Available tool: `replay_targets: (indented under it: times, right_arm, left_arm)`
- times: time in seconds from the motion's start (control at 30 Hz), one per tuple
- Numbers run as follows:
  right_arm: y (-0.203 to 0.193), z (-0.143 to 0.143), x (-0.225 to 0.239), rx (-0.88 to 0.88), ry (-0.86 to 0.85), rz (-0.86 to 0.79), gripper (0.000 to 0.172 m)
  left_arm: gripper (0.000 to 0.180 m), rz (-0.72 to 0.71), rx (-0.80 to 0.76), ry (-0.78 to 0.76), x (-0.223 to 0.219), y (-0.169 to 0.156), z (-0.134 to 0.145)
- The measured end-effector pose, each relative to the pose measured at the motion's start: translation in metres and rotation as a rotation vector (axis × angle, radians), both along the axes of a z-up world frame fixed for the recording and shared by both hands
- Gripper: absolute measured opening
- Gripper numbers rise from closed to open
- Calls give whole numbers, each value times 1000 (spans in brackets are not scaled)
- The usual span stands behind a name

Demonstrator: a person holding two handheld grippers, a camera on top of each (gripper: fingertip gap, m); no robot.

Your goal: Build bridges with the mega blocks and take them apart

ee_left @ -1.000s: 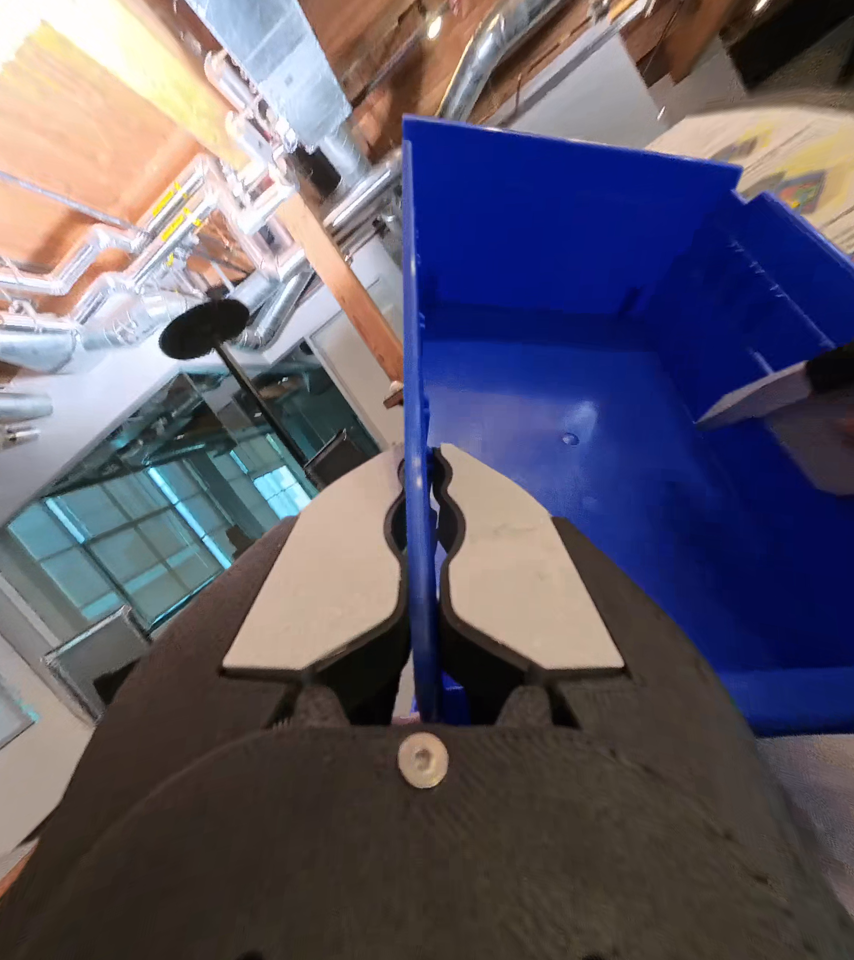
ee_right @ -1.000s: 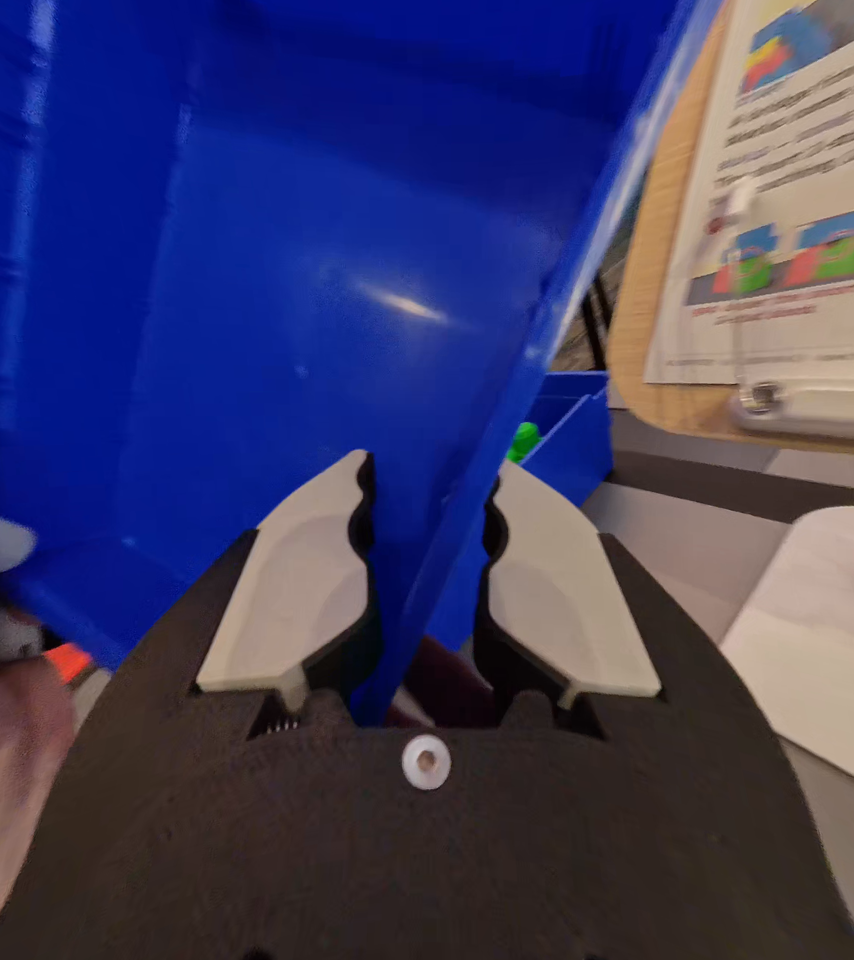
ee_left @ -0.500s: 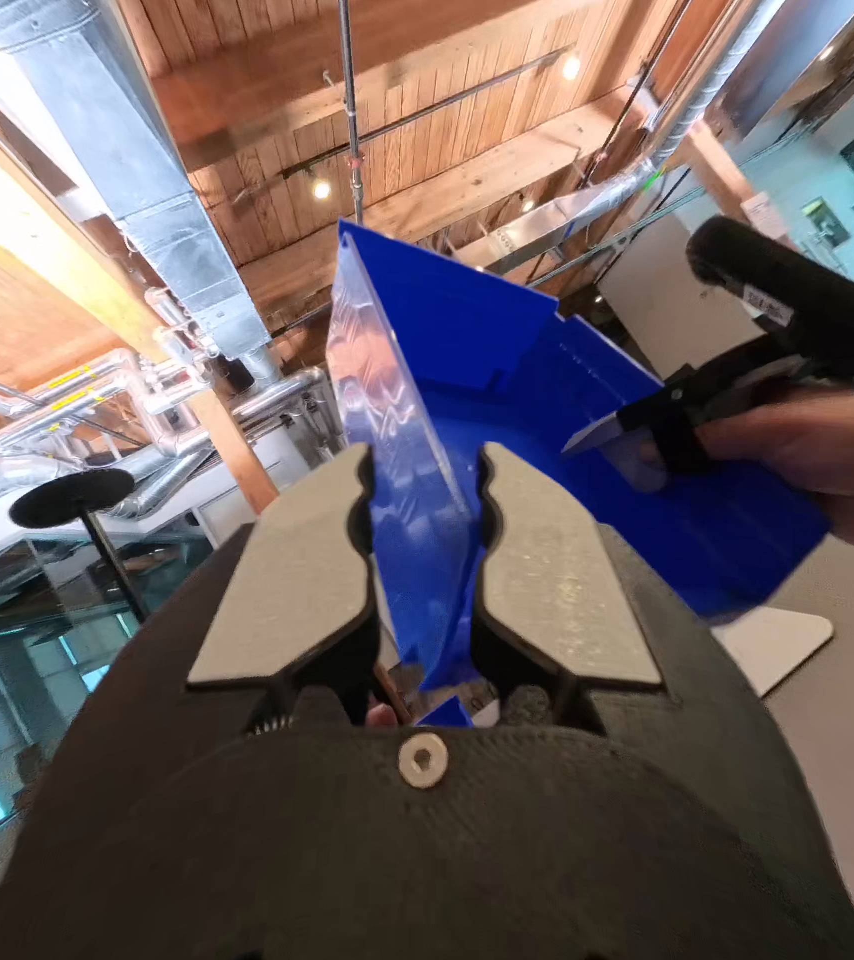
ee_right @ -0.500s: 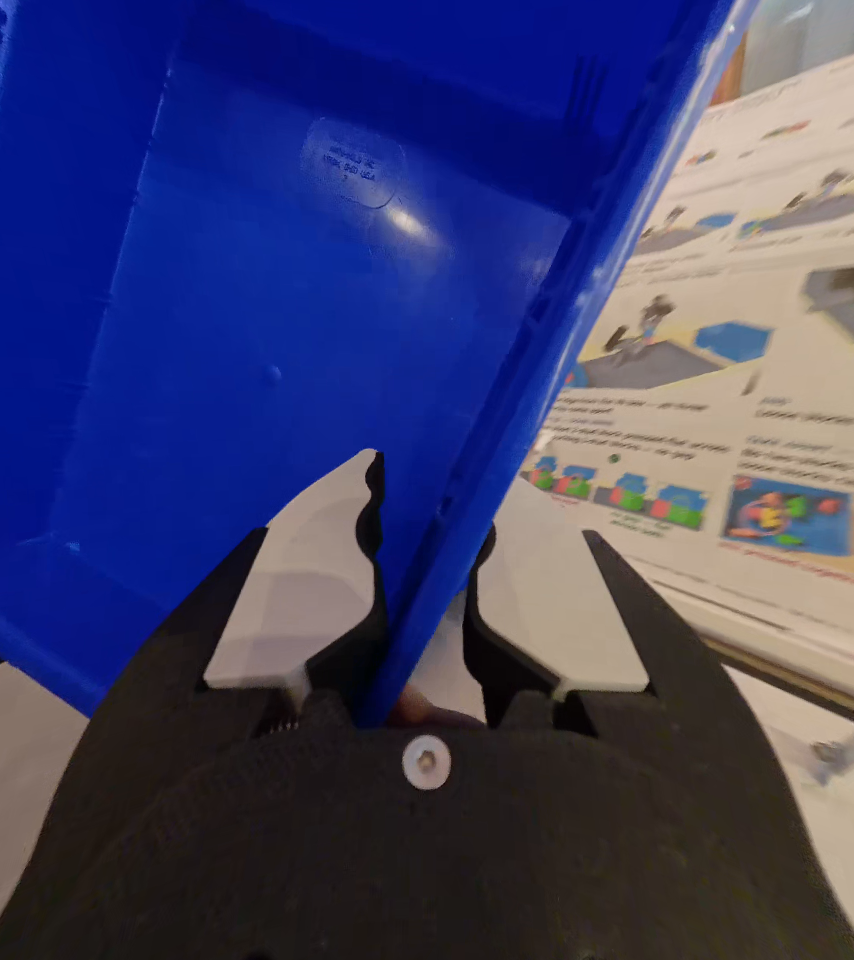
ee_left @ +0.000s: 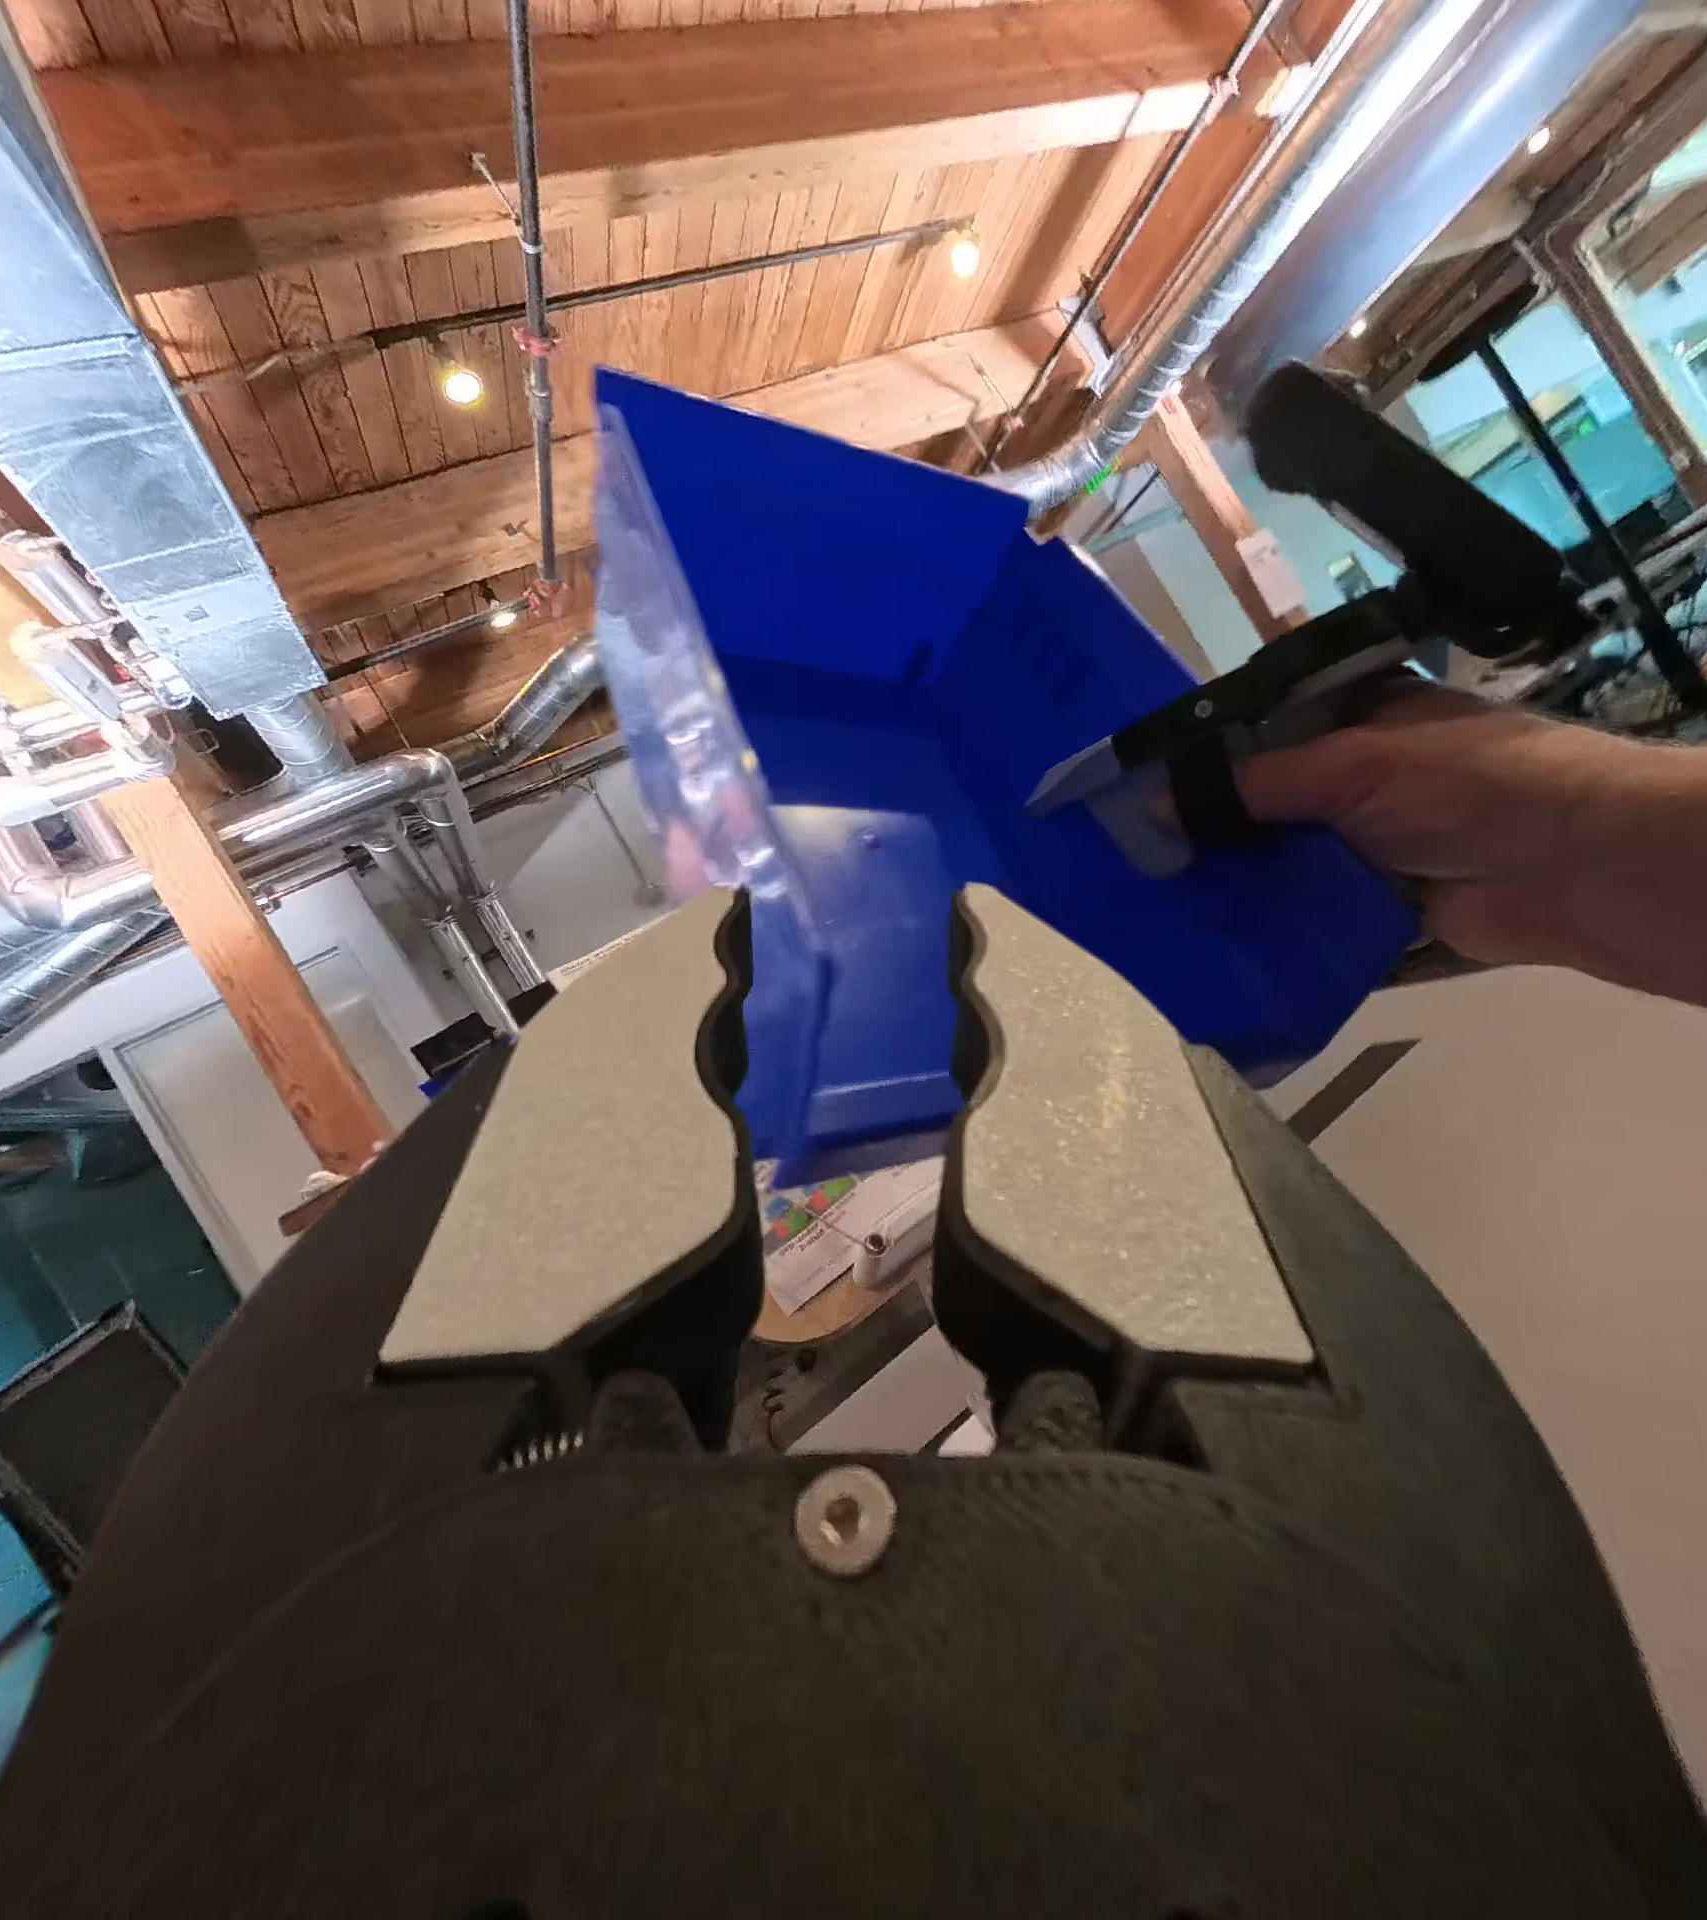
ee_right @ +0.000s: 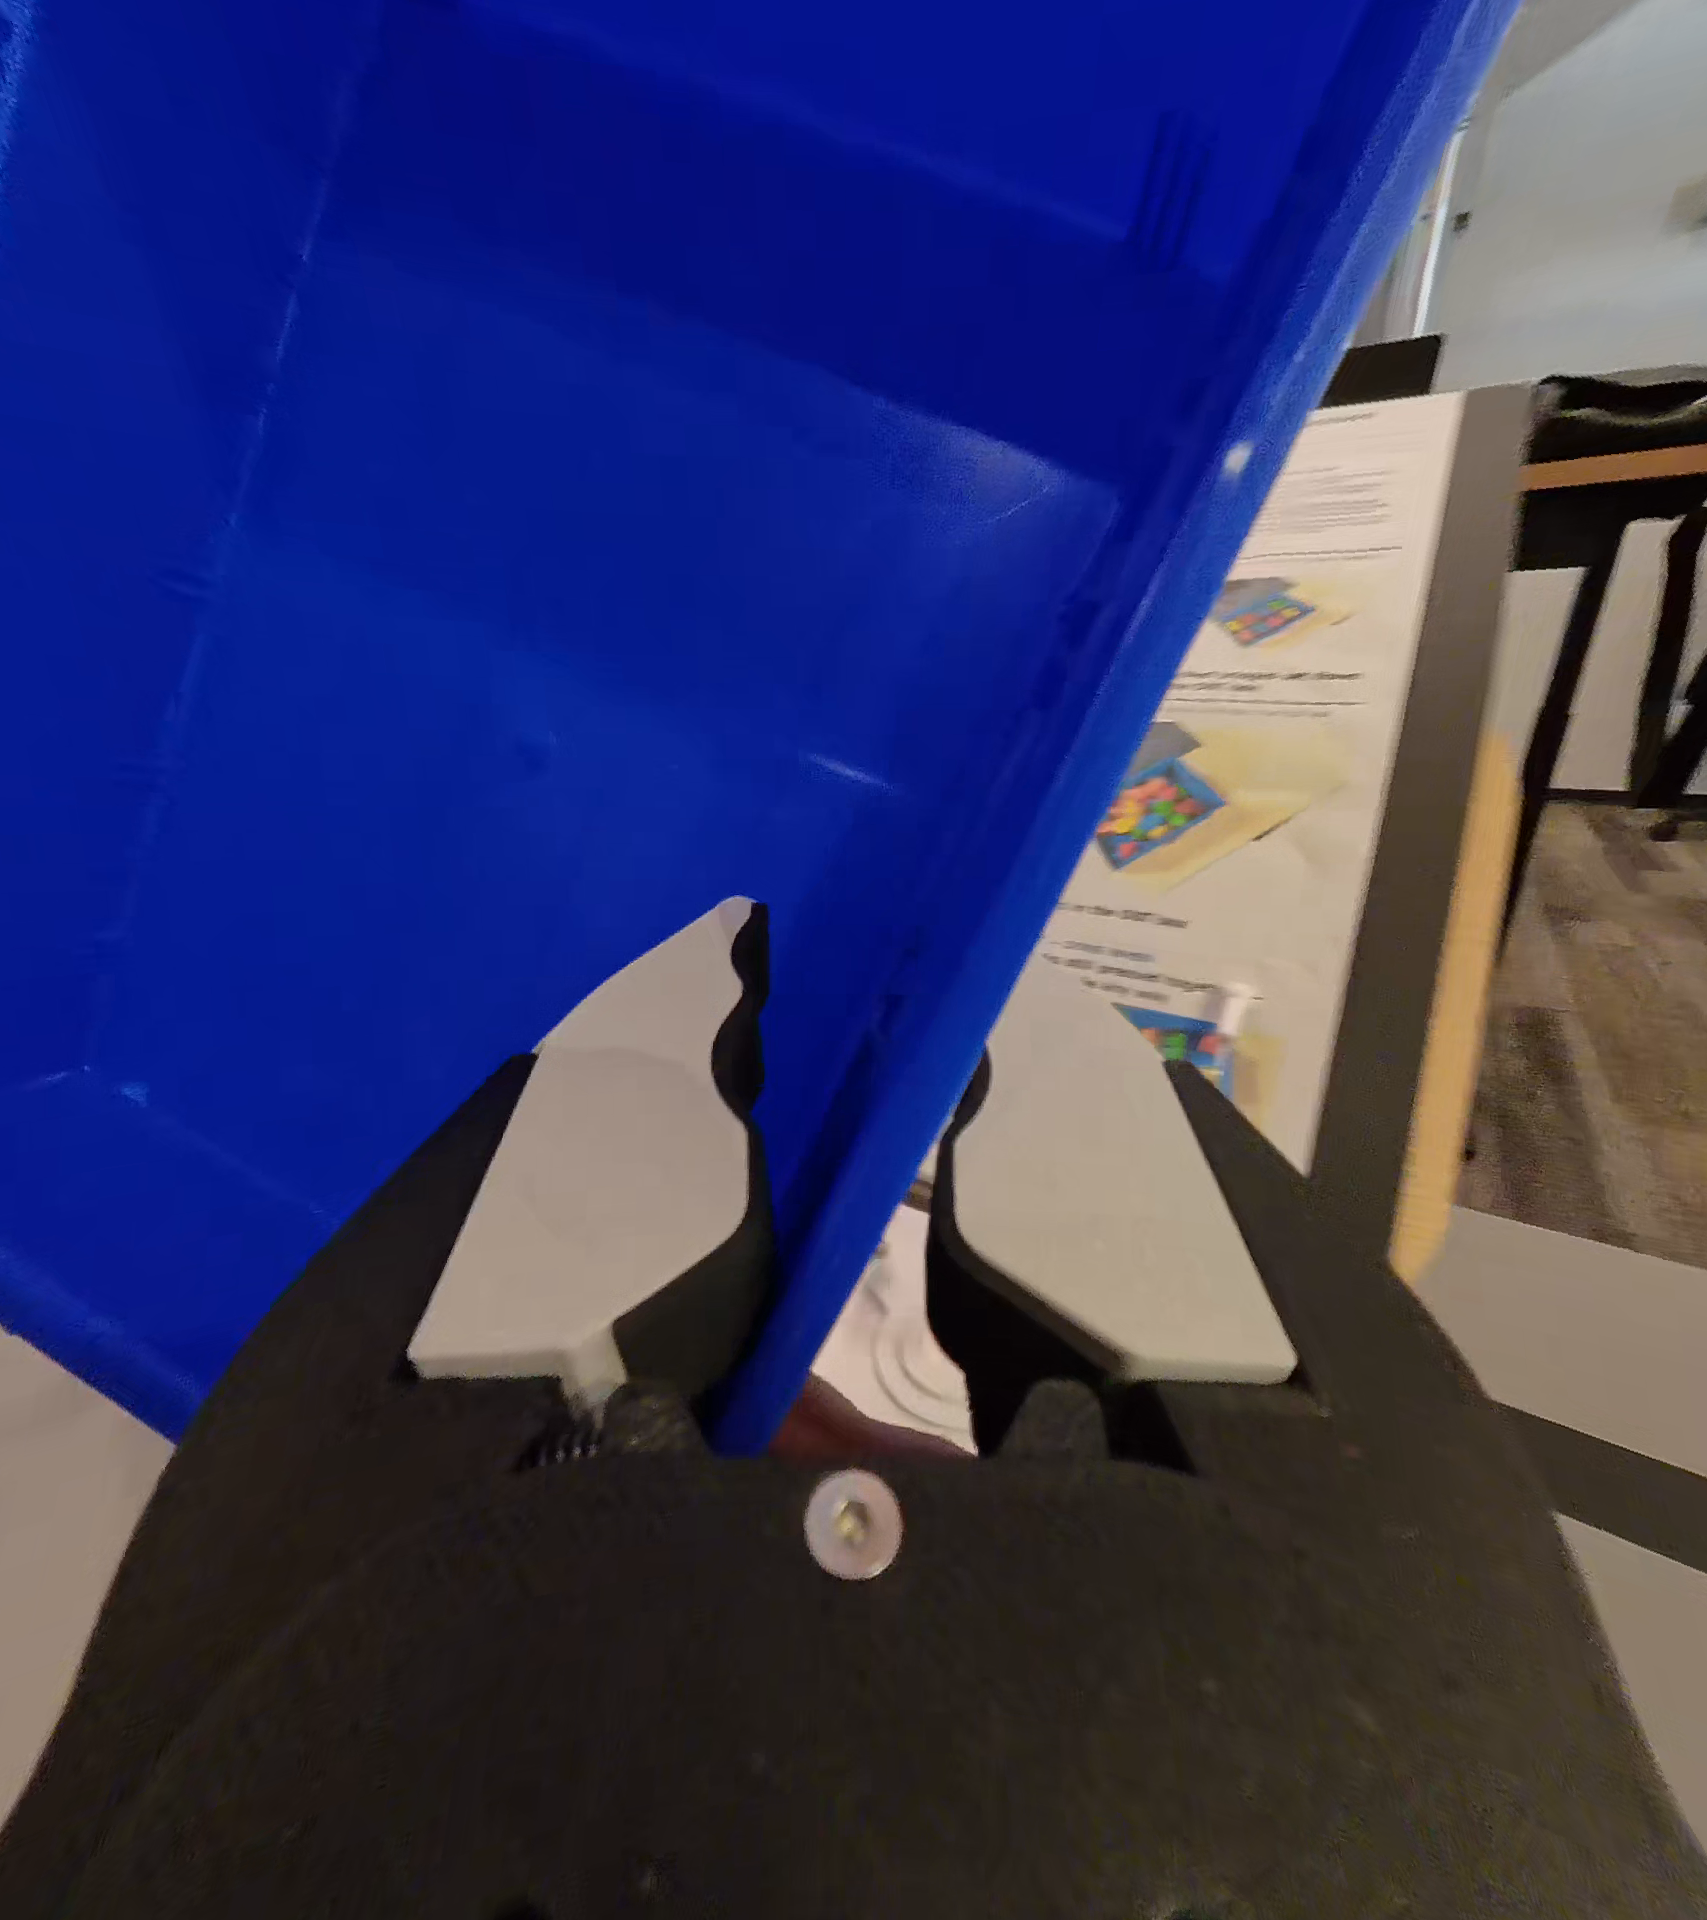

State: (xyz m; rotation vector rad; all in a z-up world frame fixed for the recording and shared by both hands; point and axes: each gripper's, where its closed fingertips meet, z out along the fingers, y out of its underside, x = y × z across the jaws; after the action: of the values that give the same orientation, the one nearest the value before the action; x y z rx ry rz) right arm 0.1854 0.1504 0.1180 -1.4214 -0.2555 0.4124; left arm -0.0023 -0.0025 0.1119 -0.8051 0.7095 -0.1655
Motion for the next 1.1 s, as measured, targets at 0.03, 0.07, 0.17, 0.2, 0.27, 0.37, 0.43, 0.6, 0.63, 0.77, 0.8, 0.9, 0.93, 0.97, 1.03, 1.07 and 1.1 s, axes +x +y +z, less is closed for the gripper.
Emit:
replay_targets:
  times: [0.03,0.07,0.17,0.2,0.27,0.37,0.43,0.6,0.63,0.77,0.8,0.9,0.93,0.97,1.03,1.07,1.1]
  right_arm:
    - [0,2,10,2,-10,-18,31]
    - [-1,5,22,7,-20,-35,31]
    - [-13,17,65,36,-61,-99,31]
    - [-18,21,82,49,-84,-131,30]
    - [-29,27,119,63,-147,-208,30]
    - [-39,18,170,-8,-227,-257,30]
    - [-42,2,201,-81,-267,-268,31]
    - [-38,-68,262,-380,-361,-220,31]
    - [-36,-84,273,-429,-381,-219,31]
    - [-26,-148,302,-629,-407,-198,32]
    - [-23,-162,306,-677,-399,-177,32]
    - [-15,-198,316,-802,-363,-126,32]
    - [-11,-208,318,-832,-355,-114,32]
    - [-8,-217,321,-864,-348,-100,32]
    - [-1,-234,325,-923,-333,-79,32]
    - [3,-241,328,-941,-332,-80,32]
    - [6,-247,330,-960,-334,-81,32]
  left_arm:
    - [34,1,-7,-21,-7,1,2]
    - [33,10,-12,-33,-14,4,3]
    - [7,82,-15,-9,-41,15,0]
    - [3,123,-33,5,-54,23,-3]
    - [3,214,-89,8,-88,43,-9]
    - [16,307,-239,-29,-148,80,-28]
    - [32,343,-361,-53,-185,106,-50]
    - [48,374,-657,-123,-252,158,-117]
    - [49,354,-699,-152,-260,163,-126]
    - [52,373,-813,-178,-281,179,-158]
    - [52,384,-830,-175,-283,182,-165]
    - [51,401,-896,-158,-286,188,-182]
    - [50,407,-914,-153,-286,190,-187]
    - [50,424,-929,-142,-288,193,-192]
    - [49,426,-949,-143,-289,198,-199]
    - [48,411,-968,-146,-288,200,-204]
    - [48,395,-990,-143,-287,202,-209]
